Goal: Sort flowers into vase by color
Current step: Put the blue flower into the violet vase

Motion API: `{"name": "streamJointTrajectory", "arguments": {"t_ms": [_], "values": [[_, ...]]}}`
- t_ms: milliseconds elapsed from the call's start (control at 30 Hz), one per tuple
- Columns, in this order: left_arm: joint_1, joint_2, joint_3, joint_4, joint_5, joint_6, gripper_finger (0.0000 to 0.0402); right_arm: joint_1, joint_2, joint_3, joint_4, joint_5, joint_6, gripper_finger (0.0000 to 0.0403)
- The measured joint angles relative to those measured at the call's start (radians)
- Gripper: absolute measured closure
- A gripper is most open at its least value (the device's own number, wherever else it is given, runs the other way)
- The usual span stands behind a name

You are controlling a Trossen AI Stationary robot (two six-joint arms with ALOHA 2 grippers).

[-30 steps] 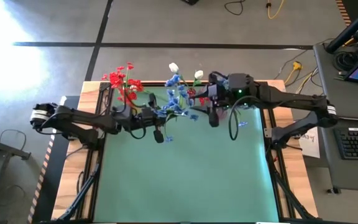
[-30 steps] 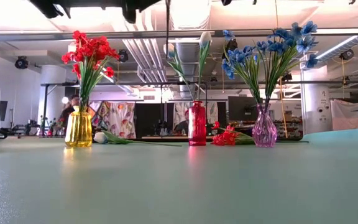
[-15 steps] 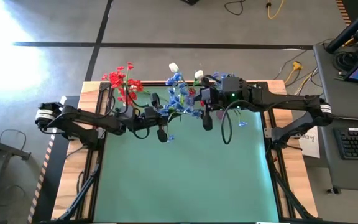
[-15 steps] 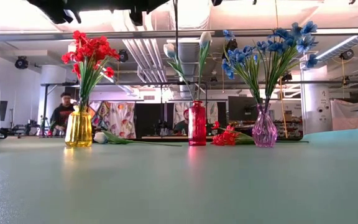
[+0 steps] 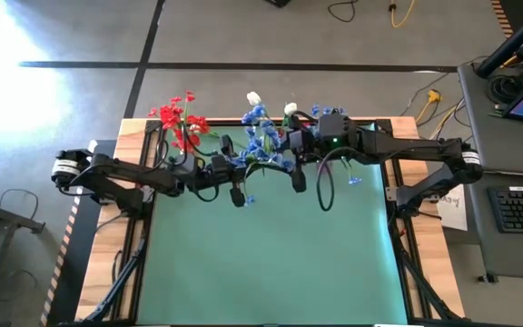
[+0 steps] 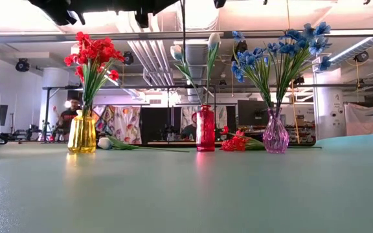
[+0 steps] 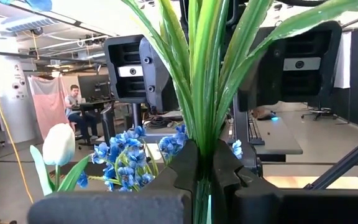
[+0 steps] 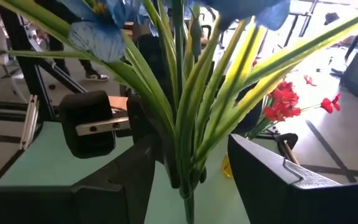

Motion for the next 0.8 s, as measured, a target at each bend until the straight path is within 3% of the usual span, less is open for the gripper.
{"name": "streamJointTrajectory", "arguments": {"t_ms": [433,600,800], "values": [[-0.002,0.067,-0.001,0.027,0.002,-0.005,0.0402,0.012,0.018,-0.027,0.004,0.001,0.093,0.0115],[-0.002,0.087,-0.001,0.053,0.002,-0.005,0.0401,0.023,0.023,-0.044,0.013,0.001,0.117,0.0126],[-0.002,0.092,-0.001,0.053,0.002,-0.007,0.0401,0.027,0.036,-0.046,0.034,0.005,0.130,0.0172]]}}
